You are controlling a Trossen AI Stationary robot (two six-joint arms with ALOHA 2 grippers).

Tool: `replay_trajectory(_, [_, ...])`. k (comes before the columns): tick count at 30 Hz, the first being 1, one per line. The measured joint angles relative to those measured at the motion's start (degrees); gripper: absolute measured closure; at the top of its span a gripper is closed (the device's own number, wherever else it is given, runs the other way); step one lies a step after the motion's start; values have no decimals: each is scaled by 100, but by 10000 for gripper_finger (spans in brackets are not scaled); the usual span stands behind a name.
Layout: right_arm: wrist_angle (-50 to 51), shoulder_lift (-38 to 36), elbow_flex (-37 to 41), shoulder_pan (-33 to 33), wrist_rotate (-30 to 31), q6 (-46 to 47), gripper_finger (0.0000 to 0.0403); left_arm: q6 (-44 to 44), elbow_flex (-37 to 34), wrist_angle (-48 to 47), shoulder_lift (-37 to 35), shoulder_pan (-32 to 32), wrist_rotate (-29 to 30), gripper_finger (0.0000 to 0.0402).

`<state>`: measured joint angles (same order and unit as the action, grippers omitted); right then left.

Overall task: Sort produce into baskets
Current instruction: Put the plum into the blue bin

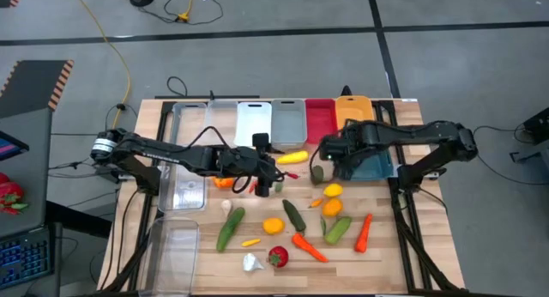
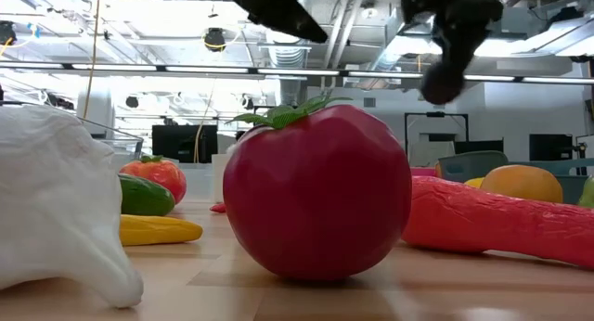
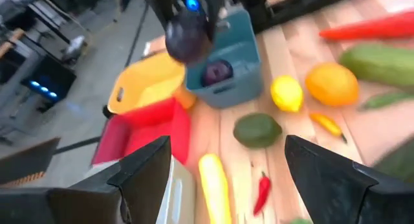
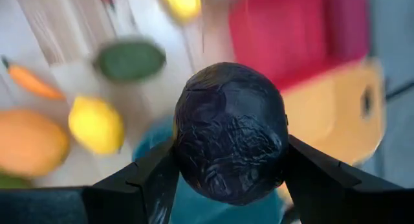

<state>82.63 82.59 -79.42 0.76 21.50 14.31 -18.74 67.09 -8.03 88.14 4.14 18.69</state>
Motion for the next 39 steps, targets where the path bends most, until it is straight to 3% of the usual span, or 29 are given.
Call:
replay_trajectory(10, [479, -2, 549, 681, -1080, 355, 133, -136, 0, -31, 0, 0, -43, 112])
replay_trajectory(15, [447, 4, 898, 931, -1105, 233, 133, -175, 0, -31, 0, 0, -43, 112])
replay_trajectory(28, [235, 0, 920, 1066, -1093, 215, 130, -168, 0, -32, 0, 0, -38, 112])
replay_trajectory(39, [227, 0, 920, 1066, -1093, 218, 57, -167, 0, -35, 0, 0, -32, 112])
